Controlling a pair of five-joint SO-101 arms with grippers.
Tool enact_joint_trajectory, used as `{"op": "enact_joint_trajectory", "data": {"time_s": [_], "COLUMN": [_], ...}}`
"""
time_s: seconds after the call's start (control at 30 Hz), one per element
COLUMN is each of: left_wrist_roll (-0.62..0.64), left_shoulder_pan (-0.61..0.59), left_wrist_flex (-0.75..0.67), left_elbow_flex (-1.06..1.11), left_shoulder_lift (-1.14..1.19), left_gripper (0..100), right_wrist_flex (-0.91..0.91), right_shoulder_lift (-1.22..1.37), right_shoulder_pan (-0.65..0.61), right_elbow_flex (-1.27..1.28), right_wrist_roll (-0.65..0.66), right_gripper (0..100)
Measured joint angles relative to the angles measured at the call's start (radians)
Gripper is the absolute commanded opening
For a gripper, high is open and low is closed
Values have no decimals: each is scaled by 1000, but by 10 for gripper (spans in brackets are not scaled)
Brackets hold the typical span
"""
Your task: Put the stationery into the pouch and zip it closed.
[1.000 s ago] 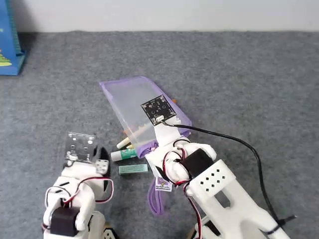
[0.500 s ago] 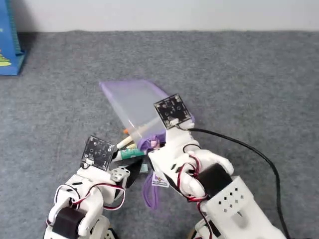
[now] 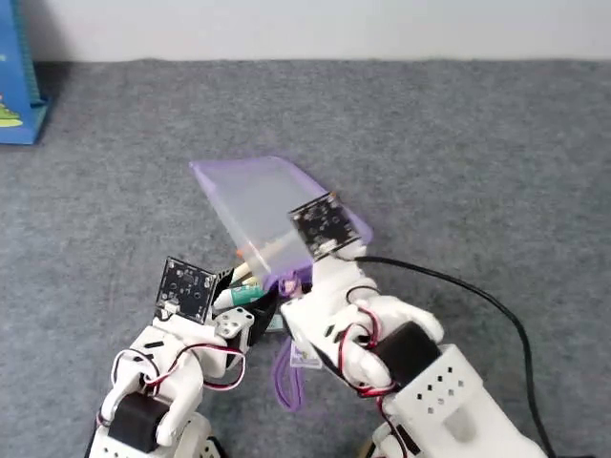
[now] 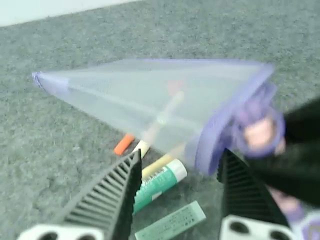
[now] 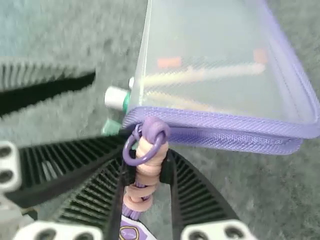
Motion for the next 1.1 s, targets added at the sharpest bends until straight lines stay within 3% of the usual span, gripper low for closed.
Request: {"op": "enact_joint_trajectory", "data": {"time_s": [0.3, 0.4, 0.53, 0.67, 1.1], "left_wrist_roll": [3, 0, 0, 0, 3], "left_shoulder_pan": [-8, -38, -69, -84, -86], "left_wrist_flex": [-8, -8, -51, -87, -89], "left_elbow_flex": [61, 61, 61, 61, 63], "left_shoulder_lift": [0, 0, 0, 0, 0], "left_gripper": [236, 174, 9, 11, 11], "right_wrist_flex": [0, 6, 28, 37, 49], "right_shoulder_lift": [2, 2, 2, 2, 0], "right_shoulder_pan": [-14, -14, -14, -12, 307], "right_elbow_flex": [8, 8, 8, 6, 6], "right_wrist_roll": [0, 0, 0, 0, 51], "right_gripper": [9, 9, 9, 8, 8]}}
